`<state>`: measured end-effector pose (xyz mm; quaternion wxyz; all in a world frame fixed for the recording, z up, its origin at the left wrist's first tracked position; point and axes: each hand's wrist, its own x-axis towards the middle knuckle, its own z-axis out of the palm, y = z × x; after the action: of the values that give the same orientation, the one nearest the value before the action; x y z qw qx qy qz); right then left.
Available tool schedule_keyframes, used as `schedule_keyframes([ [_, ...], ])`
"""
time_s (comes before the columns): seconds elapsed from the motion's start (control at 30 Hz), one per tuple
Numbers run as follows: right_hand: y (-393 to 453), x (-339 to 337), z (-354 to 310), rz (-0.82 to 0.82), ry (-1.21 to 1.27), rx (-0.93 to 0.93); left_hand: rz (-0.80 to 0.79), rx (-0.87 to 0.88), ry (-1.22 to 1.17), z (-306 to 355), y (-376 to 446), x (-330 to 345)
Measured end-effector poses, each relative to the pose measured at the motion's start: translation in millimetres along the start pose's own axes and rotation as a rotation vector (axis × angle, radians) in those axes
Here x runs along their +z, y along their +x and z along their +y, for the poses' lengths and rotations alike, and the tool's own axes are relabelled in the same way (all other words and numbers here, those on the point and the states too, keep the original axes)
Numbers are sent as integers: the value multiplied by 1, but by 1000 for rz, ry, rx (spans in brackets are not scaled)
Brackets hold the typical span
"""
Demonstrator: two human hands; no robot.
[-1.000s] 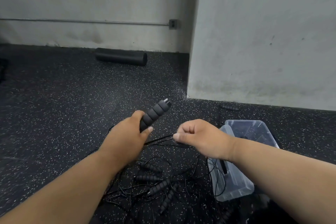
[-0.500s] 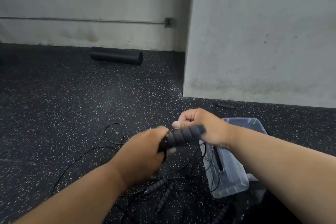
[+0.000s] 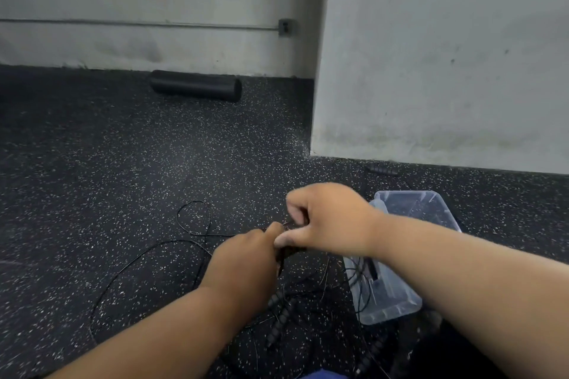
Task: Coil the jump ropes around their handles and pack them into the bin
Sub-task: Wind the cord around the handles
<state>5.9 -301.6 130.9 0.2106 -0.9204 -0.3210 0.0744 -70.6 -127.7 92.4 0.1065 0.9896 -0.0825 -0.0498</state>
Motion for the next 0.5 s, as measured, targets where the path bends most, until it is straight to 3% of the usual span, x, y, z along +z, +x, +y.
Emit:
schedule_keyframes([
  [0.17, -1, -3, 9, -137, 81, 67, 39, 22, -89, 6, -6, -13],
  [0.3, -4, 10, 7, -138, 11, 20, -11, -9, -137, 5, -10, -13],
  [0.5, -4, 5, 7, -215, 167, 59, -121, -53, -343, 0, -9, -23],
])
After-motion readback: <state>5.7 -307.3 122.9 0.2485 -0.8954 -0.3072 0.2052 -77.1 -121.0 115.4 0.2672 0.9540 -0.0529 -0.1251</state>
